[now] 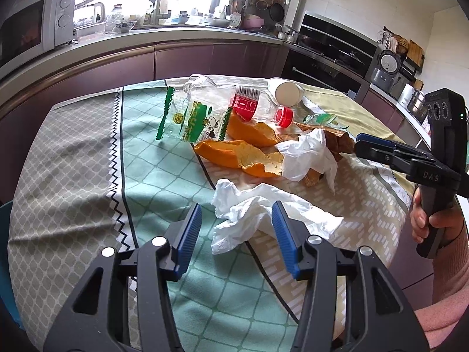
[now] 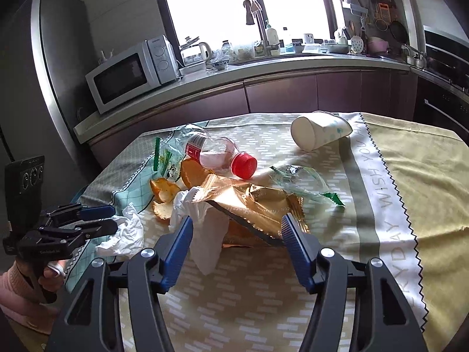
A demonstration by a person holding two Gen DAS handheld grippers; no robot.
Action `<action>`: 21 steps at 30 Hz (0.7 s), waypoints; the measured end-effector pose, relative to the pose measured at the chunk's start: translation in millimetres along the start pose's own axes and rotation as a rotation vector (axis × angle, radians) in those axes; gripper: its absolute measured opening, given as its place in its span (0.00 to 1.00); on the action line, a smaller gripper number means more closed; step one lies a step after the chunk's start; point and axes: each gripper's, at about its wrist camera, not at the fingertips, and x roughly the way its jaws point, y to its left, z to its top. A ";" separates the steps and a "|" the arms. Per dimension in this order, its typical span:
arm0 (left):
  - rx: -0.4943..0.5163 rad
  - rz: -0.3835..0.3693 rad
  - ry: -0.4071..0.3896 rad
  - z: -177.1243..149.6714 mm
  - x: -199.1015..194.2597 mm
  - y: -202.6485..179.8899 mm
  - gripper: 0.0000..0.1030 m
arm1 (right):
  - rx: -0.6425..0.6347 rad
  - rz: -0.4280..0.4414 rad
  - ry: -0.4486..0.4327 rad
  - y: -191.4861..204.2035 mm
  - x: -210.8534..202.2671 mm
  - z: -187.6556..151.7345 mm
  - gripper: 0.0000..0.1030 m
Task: Collect trash
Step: 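Move the right gripper back to the table over the white tissues, then close the right gripper on the white tissues and lift them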
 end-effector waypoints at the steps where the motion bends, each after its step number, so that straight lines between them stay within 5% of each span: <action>1: -0.002 0.002 0.010 -0.1 2.5 0.1 0.47 | -0.002 0.006 -0.005 2.0 -3.0 0.0 0.58; 7: -0.009 0.008 0.047 0.9 12.8 -1.2 0.38 | -0.063 0.123 -0.020 27.5 -17.1 -2.4 0.55; 15: -0.042 0.018 0.084 0.9 20.8 3.5 0.14 | 0.005 0.089 0.052 38.9 29.9 -6.4 0.54; 21: -0.039 0.018 0.071 -1.1 19.0 1.5 0.08 | 0.048 0.069 0.049 38.4 40.8 -3.5 0.35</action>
